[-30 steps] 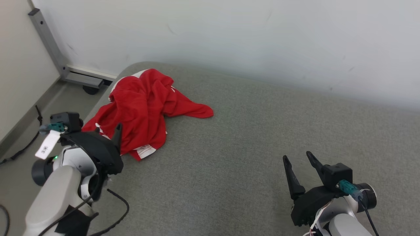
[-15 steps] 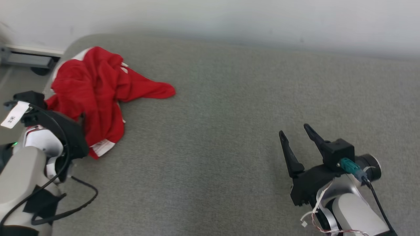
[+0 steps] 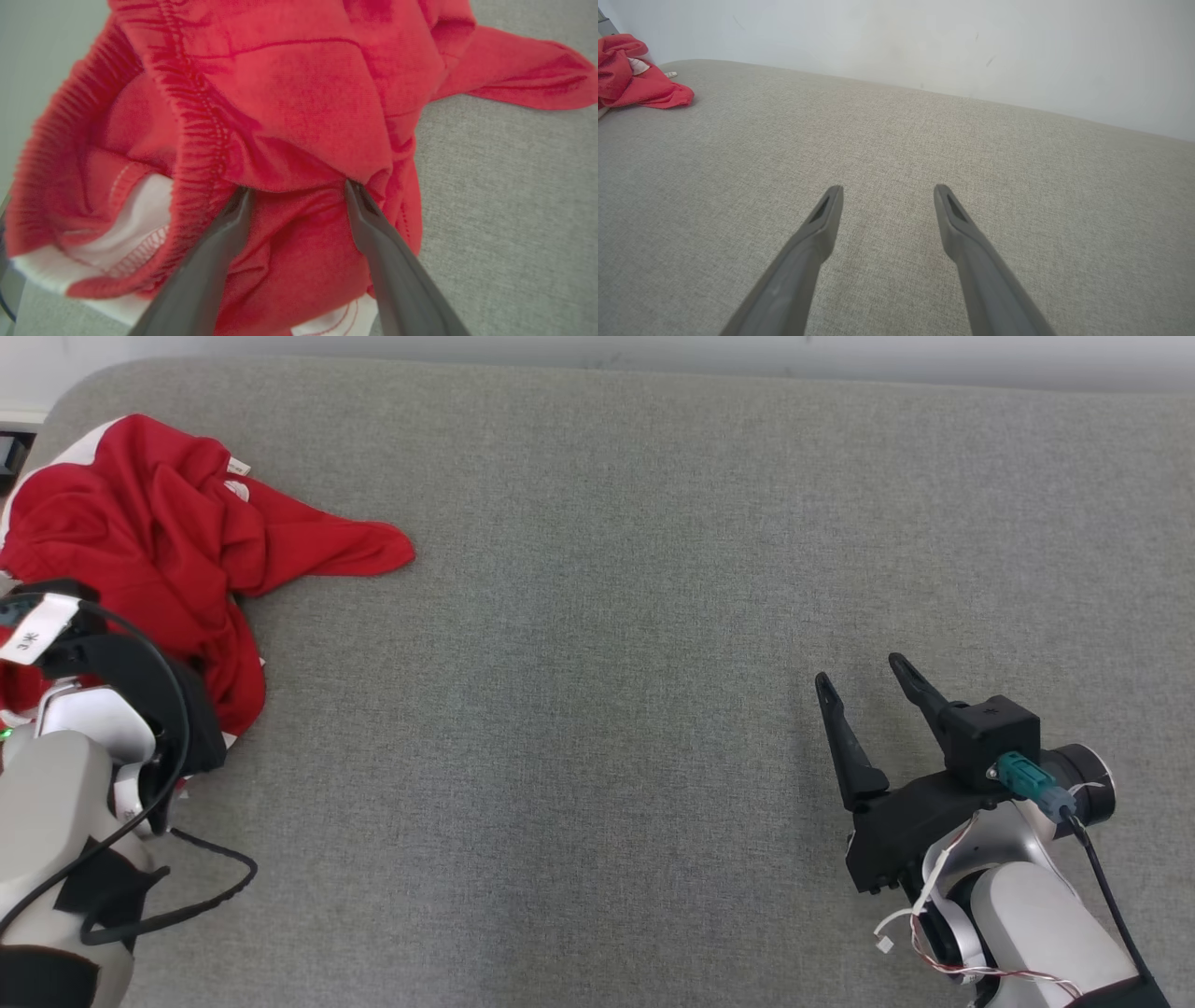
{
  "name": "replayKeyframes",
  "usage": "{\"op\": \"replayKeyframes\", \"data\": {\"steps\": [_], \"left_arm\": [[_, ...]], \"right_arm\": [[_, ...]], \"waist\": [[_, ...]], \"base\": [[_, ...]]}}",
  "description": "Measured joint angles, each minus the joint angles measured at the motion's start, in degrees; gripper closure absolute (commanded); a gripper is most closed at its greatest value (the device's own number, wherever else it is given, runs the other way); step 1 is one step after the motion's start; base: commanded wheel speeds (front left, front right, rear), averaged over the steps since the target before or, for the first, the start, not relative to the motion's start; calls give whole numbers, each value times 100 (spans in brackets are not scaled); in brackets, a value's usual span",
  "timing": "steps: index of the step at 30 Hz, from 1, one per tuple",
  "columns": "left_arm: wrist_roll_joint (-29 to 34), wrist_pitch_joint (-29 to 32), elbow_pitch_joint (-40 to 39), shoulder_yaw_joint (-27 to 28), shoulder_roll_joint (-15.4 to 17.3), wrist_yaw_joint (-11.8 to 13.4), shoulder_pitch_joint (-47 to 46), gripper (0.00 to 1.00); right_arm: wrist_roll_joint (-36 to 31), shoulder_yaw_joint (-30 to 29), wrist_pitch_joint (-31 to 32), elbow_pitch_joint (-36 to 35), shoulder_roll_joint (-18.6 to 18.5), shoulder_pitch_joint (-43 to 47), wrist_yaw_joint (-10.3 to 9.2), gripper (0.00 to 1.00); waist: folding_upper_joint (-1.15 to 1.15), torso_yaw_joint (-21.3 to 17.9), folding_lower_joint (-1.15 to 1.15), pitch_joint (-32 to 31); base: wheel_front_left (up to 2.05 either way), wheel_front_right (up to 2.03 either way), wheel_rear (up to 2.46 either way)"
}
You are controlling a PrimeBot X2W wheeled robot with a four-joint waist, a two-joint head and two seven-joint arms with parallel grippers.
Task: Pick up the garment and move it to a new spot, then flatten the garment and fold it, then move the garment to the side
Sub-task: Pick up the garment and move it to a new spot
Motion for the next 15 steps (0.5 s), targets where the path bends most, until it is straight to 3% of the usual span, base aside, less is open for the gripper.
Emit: {"op": "replayKeyframes", "data": {"steps": [1,2,3,15], "left_arm": [[5,-2,52,-9,-29,9,-14,20],[14,-10,109,-20,-54,29,-32,84],[34,-43,141,-25,-63,30,-47,100],[94,-205,465,-85,-231,63,-347,100]], "right_arm": [[0,7,9,1,1,-1,0,0],[0,18,46,0,9,-3,0,0],[0,37,49,-3,19,-4,0,0],[0,-86,144,-18,55,10,0,0]], "waist": [[0,-3,0,1],[0,-2,0,-9],[0,1,0,-24],[0,118,-2,-217]], "base": [[0,0,0],[0,0,0],[0,0,0],[0,0,0]]}}
